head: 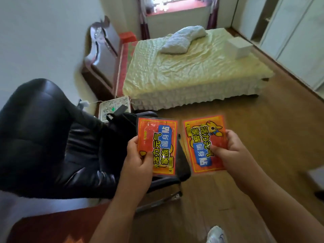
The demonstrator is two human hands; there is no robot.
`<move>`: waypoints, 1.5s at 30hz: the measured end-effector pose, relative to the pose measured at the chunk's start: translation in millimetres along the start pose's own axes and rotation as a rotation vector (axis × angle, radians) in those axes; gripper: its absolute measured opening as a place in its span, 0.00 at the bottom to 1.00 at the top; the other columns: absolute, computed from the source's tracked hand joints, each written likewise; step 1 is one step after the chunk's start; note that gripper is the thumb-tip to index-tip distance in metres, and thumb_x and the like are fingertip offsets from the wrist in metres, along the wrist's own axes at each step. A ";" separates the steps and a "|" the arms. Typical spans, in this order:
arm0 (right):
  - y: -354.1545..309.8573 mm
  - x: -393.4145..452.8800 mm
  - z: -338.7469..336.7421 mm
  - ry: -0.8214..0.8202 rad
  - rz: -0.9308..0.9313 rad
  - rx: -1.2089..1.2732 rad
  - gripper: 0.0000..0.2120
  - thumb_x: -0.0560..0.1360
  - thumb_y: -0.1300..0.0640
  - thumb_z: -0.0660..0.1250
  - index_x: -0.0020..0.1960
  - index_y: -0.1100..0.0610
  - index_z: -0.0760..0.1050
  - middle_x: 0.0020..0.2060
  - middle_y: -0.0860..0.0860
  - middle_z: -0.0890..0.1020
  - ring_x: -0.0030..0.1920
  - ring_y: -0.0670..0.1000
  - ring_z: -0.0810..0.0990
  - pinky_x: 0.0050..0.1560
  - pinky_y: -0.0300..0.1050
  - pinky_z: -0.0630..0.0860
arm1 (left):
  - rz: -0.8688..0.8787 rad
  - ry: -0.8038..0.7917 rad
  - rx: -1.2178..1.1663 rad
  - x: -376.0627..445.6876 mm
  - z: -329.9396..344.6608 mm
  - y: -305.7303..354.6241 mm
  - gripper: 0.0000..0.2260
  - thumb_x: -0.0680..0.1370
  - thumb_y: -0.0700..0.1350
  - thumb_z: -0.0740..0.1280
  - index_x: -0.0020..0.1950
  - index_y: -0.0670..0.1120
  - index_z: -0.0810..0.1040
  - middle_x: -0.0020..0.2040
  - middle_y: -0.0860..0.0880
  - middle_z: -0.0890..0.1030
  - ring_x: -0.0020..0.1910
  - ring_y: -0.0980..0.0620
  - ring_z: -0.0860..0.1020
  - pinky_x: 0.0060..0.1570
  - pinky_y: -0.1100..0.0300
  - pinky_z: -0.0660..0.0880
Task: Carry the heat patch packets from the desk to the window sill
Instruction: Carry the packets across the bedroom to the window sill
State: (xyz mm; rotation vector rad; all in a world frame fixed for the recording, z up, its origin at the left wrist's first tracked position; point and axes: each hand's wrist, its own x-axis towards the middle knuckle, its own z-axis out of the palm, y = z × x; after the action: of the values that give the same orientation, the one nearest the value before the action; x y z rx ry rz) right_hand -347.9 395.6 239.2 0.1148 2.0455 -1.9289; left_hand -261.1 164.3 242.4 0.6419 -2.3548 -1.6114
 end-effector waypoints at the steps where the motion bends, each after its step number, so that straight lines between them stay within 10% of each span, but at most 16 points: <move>1: -0.6 -0.5 -20.0 0.043 -0.003 0.020 0.15 0.81 0.67 0.66 0.58 0.47 0.76 0.51 0.47 0.89 0.51 0.52 0.89 0.51 0.58 0.85 | 0.023 -0.058 -0.013 3.5 19.2 11.5 0.20 0.83 0.40 0.65 0.59 0.69 0.68 0.53 0.60 0.83 0.49 0.64 0.83 0.46 0.61 0.80; 8: -4.6 -2.5 -144.9 0.310 -0.032 0.105 0.16 0.81 0.71 0.65 0.57 0.49 0.74 0.52 0.49 0.87 0.46 0.47 0.87 0.42 0.48 0.84 | 0.085 -0.314 -0.157 12.3 146.4 74.2 0.20 0.82 0.34 0.64 0.62 0.61 0.71 0.54 0.53 0.85 0.50 0.57 0.86 0.42 0.61 0.82; 16: -3.8 -5.5 -253.2 0.453 -0.026 0.095 0.16 0.82 0.66 0.66 0.61 0.47 0.75 0.53 0.47 0.88 0.53 0.52 0.87 0.54 0.56 0.83 | 0.154 -0.450 -0.122 10.8 247.5 108.8 0.20 0.82 0.36 0.64 0.64 0.60 0.72 0.53 0.55 0.85 0.48 0.57 0.86 0.41 0.61 0.81; 21: 0.4 -10.0 -293.5 0.488 0.018 0.116 0.15 0.82 0.66 0.66 0.60 0.48 0.75 0.52 0.48 0.89 0.52 0.53 0.88 0.51 0.54 0.84 | 0.152 -0.533 -0.066 9.6 293.0 125.9 0.20 0.82 0.38 0.65 0.62 0.65 0.71 0.53 0.59 0.84 0.50 0.54 0.86 0.46 0.47 0.83; 27: 3.9 -7.2 -347.2 0.604 0.049 0.083 0.13 0.82 0.62 0.69 0.56 0.43 0.76 0.48 0.43 0.89 0.48 0.49 0.89 0.52 0.56 0.85 | 0.196 -0.611 -0.058 19.9 348.3 153.3 0.17 0.82 0.37 0.64 0.65 0.56 0.71 0.48 0.59 0.85 0.44 0.61 0.85 0.36 0.66 0.79; 37: -1.5 50.8 -399.1 0.718 0.124 0.067 0.10 0.82 0.58 0.68 0.58 0.44 0.75 0.53 0.45 0.87 0.52 0.50 0.88 0.55 0.58 0.85 | 0.171 -0.741 -0.060 82.8 445.5 181.5 0.18 0.82 0.37 0.64 0.65 0.58 0.71 0.50 0.58 0.86 0.47 0.54 0.86 0.45 0.47 0.84; 45: -34.7 154.2 -436.8 0.784 0.120 0.049 0.13 0.81 0.59 0.71 0.58 0.43 0.74 0.55 0.46 0.87 0.52 0.51 0.88 0.56 0.61 0.84 | 0.152 -0.805 -0.133 184.0 514.7 220.3 0.17 0.83 0.36 0.63 0.66 0.55 0.71 0.49 0.58 0.86 0.44 0.56 0.86 0.35 0.58 0.82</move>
State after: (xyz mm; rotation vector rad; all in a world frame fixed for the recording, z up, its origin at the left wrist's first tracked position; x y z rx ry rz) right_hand -581.4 797.1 242.0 1.1332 2.3439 -2.0463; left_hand -686.3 572.4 240.0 -0.2826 -2.6492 -2.2097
